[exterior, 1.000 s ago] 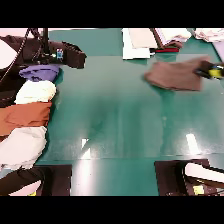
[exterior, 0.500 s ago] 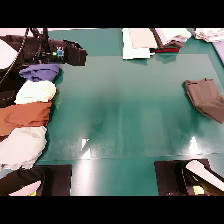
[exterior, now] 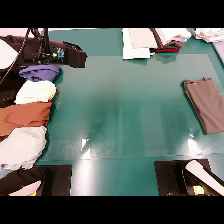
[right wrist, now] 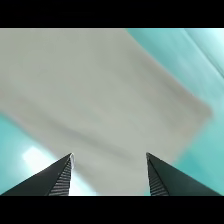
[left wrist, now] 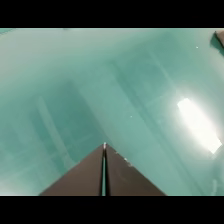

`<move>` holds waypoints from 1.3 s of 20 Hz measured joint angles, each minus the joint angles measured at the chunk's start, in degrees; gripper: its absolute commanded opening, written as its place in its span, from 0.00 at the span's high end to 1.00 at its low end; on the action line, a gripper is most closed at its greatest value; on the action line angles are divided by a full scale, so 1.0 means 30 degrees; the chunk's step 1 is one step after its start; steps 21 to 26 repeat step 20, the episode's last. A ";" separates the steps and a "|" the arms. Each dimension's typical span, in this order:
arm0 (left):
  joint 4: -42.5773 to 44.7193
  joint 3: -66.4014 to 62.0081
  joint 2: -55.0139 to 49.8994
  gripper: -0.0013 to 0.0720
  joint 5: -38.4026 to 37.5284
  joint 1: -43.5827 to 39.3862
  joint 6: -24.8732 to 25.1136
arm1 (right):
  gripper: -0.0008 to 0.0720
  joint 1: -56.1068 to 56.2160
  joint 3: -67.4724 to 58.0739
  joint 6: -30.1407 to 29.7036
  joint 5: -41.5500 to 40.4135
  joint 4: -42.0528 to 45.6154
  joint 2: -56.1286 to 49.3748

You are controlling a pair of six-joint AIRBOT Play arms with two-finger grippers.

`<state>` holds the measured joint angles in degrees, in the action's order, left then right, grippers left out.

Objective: Fold the shirts.

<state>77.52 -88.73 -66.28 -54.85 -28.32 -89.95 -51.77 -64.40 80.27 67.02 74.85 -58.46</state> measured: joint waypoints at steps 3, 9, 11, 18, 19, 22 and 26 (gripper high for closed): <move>0.0000 0.0000 0.0000 0.95 -0.0007 0.0000 -0.0007 | 0.25 0.2608 -0.1719 0.0299 0.0561 -0.2477 0.0029; 0.0015 0.0000 0.0000 0.95 0.0073 0.0000 -0.0007 | 0.58 1.1453 -0.3140 0.0510 0.0357 -0.4852 0.0029; 0.0015 0.0000 0.0000 0.95 0.0095 0.0000 -0.0007 | 0.97 1.4207 -0.3257 0.0182 -0.0306 -0.5107 0.0022; 0.0015 0.0000 0.0000 0.95 0.0131 0.0000 -0.0015 | 0.97 1.9161 -0.3359 -0.0954 -0.1275 -0.5384 0.0029; 0.0015 0.0000 0.0000 0.95 0.0131 0.0000 -0.0015 | 0.97 1.9358 -0.3359 -0.0976 -0.1282 -0.5391 0.0029; 0.0015 0.0000 0.0000 0.95 0.0131 0.0000 -0.0022 | 0.97 1.9496 -0.3359 -0.1027 -0.1297 -0.5377 0.0029; 0.0015 0.0000 0.0000 0.95 0.0131 0.0000 -0.0022 | 0.97 1.9496 -0.3359 -0.1027 -0.1297 -0.5377 0.0029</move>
